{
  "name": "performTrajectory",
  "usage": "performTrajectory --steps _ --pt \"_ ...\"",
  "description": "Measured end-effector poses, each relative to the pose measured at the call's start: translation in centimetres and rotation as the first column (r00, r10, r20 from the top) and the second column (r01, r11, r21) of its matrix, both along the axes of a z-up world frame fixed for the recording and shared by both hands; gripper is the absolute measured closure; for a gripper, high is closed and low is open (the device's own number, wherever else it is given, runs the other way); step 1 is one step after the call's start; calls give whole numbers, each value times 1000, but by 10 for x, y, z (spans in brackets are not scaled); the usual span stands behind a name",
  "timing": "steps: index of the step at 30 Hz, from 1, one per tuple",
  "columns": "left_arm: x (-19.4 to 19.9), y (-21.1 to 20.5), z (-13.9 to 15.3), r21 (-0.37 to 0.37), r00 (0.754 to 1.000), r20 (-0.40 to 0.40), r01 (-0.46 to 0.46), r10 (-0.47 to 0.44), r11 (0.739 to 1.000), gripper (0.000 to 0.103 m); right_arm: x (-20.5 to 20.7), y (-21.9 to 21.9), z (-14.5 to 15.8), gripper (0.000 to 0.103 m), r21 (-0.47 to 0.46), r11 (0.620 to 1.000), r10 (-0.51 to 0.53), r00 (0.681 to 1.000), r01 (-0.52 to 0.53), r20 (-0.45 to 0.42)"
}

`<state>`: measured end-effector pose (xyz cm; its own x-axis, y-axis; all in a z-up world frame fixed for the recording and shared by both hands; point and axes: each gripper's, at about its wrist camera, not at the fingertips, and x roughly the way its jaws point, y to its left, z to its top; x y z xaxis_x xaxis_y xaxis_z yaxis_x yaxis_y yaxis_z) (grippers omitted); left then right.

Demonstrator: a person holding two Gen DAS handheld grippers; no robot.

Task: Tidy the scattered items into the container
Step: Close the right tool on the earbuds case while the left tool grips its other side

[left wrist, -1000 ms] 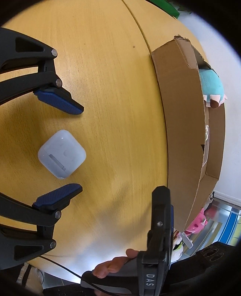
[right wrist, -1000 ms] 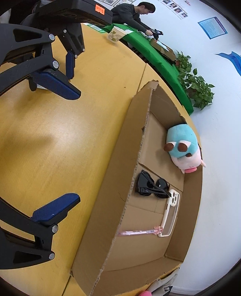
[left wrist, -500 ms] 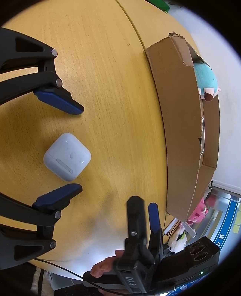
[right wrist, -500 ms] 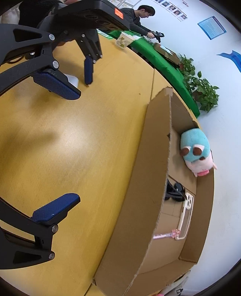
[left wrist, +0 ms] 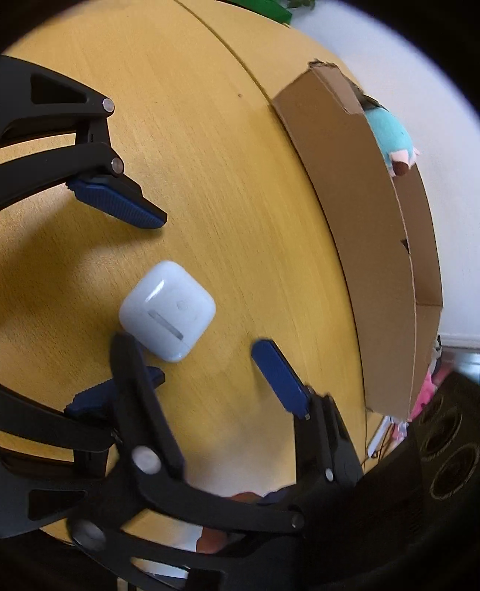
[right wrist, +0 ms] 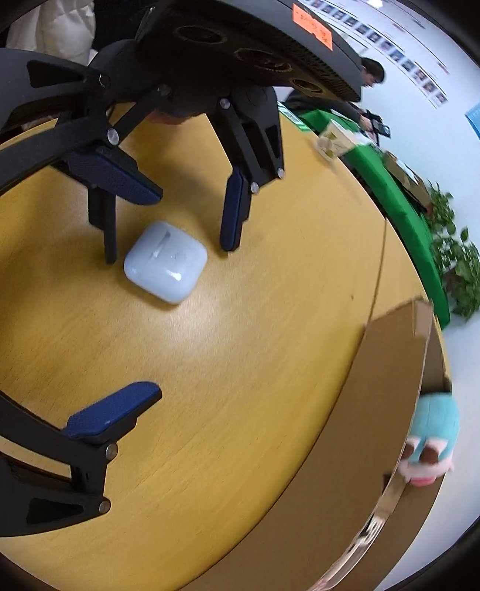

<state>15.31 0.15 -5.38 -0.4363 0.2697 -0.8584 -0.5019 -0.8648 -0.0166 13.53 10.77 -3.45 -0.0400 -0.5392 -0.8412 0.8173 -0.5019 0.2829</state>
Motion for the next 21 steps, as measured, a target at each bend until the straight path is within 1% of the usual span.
performTrajectory --steps 1,2,3,4,5,6,7,9,12,14,21 --pt "0 1 0 0 1000 -3 1 -1 1000 27 1 -4 0 9 7 1000 15 1000 -14 -11" --pt "0 2 1 0 1000 -7 5 -5 1000 28 4 -7 0 13 14 999 31 999 -31 -24" --pt "1 2 2 1 1000 -8 11 -11 1000 31 6 -9 1 20 10 999 44 999 -44 -28" --pt "1 3 3 4 1000 -9 20 -20 1000 36 6 -10 1 23 -2 999 54 998 -54 -20" --pt "1 5 4 6 999 -10 30 -30 1000 44 5 -10 1 29 -8 998 54 998 -55 -17" --pt "2 7 5 9 999 -10 42 -42 999 48 4 -11 1 34 -14 999 52 999 -53 -16" --pt "2 9 6 9 999 -9 52 -52 999 51 3 -11 1 36 -19 999 49 999 -50 -16" --pt "2 10 7 7 998 -14 56 -56 998 51 3 -14 0 44 -24 998 58 998 -59 -19" --pt "2 8 9 17 999 -19 42 -42 999 51 0 -19 0 47 -18 998 66 998 -66 -13" --pt "3 6 10 23 999 -23 31 -31 999 52 -1 -21 0 47 -11 997 75 997 -75 -13" --pt "6 1 18 37 1000 -23 23 -22 999 51 -3 -19 2 51 -23 998 53 998 -53 12"
